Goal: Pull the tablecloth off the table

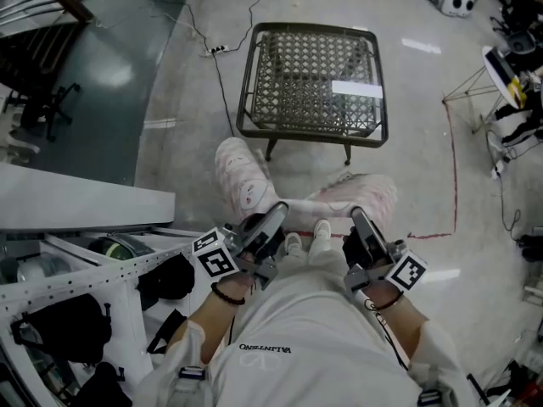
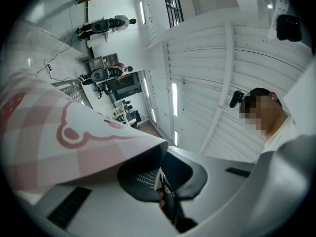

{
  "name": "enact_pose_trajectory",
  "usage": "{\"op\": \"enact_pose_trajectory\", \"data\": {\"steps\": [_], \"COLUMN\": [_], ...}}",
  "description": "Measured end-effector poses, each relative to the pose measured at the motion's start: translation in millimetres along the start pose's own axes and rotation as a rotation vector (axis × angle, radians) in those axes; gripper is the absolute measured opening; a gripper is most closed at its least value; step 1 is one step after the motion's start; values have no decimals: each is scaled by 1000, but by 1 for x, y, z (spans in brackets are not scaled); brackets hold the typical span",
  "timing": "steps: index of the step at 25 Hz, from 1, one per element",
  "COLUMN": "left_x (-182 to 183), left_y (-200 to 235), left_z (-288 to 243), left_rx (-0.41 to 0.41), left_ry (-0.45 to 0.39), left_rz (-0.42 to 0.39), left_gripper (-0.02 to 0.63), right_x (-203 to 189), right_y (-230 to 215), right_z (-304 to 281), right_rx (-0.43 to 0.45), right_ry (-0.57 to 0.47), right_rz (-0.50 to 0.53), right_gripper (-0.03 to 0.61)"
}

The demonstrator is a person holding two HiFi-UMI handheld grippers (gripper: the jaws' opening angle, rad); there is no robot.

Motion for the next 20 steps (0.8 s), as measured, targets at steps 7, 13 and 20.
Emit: {"op": "enact_pose_trajectory", "data": {"steps": [7, 13, 20], "left_x": [2, 1, -1], "left_y": [-1, -1, -1], "left_z": [-7, -8, -8], "left_rx": [-7, -6, -3], "left_ry": [-7, -9, -6], "left_rz": [-8, -14, -18], "left_gripper": [2, 2, 2], "right_x": [6, 6, 5], "right_y": [0, -4, -6], "right_z": [-2, -1, 1], "right_rx": [2, -6, -11], "right_ry": [-1, 6, 11], "right_rz": [7, 1, 1], "right_gripper": [12, 11, 11]}}
Point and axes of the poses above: the fingertips, and each gripper's own axes: z backward along the fingers, y to its left, x out of its top, the point moved 1 cm from there along z, backward along the fingers, and after that the axes turned 2 degrees about -y, right-handed, at the moved point
